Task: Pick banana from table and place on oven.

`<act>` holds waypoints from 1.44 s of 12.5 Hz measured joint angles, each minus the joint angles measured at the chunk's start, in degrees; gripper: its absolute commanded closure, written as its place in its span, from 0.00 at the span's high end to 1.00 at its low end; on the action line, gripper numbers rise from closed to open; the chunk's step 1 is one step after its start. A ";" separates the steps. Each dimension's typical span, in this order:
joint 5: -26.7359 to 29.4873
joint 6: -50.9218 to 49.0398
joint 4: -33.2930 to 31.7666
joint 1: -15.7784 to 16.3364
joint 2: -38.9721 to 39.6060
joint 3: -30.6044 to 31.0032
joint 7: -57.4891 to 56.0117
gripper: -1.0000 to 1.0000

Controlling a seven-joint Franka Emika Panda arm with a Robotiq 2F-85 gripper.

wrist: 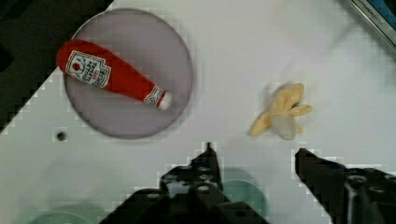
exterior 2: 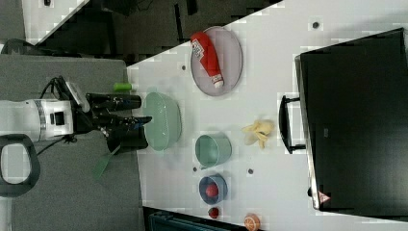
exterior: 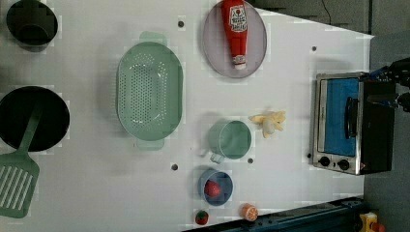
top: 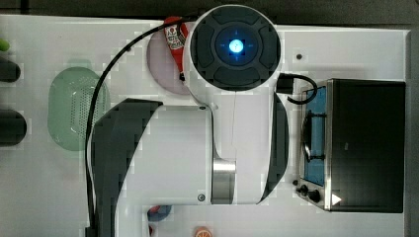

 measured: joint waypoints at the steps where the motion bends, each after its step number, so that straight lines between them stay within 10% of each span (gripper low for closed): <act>1: -0.43 -3.69 -5.93 -0.14 -5.26 -0.23 0.00 0.79; 3: -1.12 -8.92 -14.72 -1.05 -17.27 -1.11 0.57 1.00; 8: -0.83 -6.54 -14.16 -2.49 -29.93 -1.35 0.86 1.00; 18: -0.23 25.18 -31.73 -1.59 -0.91 -2.19 1.07 1.00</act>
